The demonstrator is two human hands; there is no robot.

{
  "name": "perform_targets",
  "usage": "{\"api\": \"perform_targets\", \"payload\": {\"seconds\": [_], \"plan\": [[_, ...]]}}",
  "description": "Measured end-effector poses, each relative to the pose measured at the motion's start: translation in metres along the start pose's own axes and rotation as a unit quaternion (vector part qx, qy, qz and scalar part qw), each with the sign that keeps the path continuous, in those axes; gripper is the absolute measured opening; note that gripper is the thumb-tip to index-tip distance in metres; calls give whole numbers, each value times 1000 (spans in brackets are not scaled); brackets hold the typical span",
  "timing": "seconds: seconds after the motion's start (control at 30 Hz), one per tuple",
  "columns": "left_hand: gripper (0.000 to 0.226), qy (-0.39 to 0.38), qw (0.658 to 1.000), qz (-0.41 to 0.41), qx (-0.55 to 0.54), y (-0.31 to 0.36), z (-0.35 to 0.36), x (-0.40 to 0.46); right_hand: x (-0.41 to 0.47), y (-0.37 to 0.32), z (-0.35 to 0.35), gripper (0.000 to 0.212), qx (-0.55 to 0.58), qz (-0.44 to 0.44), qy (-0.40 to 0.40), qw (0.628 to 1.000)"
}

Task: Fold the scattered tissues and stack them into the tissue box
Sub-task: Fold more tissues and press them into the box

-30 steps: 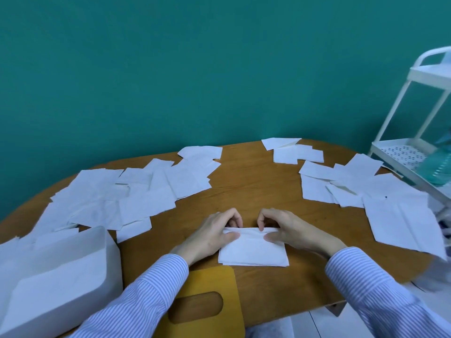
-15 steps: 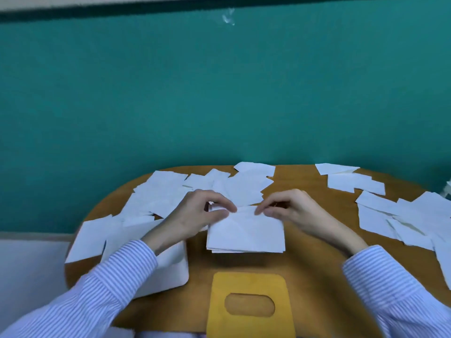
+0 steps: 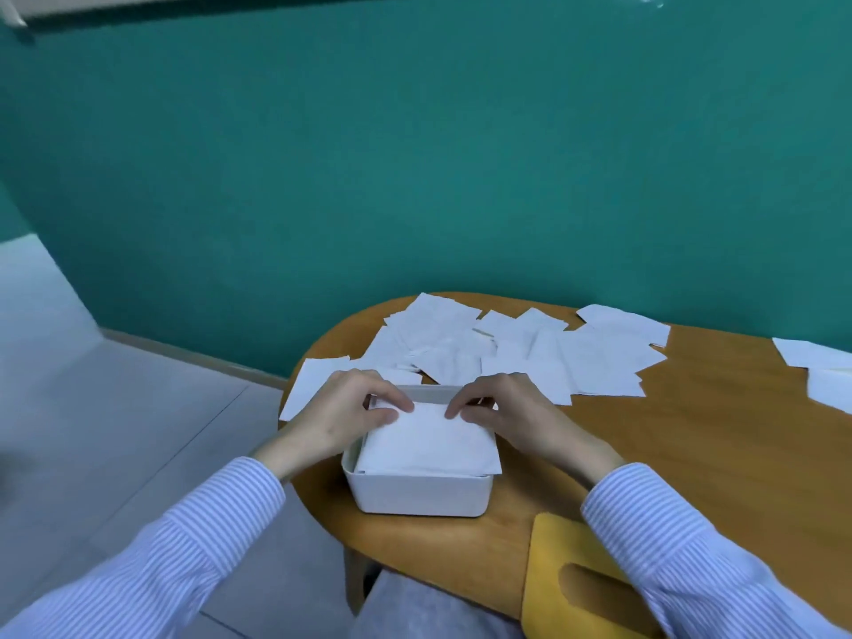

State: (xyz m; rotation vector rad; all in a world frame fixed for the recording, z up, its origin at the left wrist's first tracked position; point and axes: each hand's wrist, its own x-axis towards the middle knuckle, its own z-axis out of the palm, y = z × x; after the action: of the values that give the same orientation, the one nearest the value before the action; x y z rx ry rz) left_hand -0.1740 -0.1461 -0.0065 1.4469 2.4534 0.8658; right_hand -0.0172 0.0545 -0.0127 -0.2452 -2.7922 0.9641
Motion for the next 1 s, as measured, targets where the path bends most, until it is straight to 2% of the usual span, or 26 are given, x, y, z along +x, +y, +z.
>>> {"api": "perform_targets", "payload": {"seconds": [0.13,0.27,0.4,0.53,0.7,0.83,1.0], "plan": [[24,-14,1000,8,26,-10,12,1,7,11,16,20,-53,5,21,998],[23,-29,997,20,71,-14,15,1,11,13,29,17,-118,-28,42,992],[28,-51,979,55,188,-13,13,-5,3,10,25,18,-181,-40,51,981],[41,-100,970,93,199,-7,9,-7,-4,-1,19,40,-240,-43,-78,967],[47,-172,958,36,226,-5,21,-1,5,-22,19,52,-350,14,-219,911],[46,-207,945,24,253,-2,23,4,7,-26,24,48,-367,18,-219,904],[41,-211,934,46,286,17,17,5,8,-22,21,48,-310,3,-191,931]]}}
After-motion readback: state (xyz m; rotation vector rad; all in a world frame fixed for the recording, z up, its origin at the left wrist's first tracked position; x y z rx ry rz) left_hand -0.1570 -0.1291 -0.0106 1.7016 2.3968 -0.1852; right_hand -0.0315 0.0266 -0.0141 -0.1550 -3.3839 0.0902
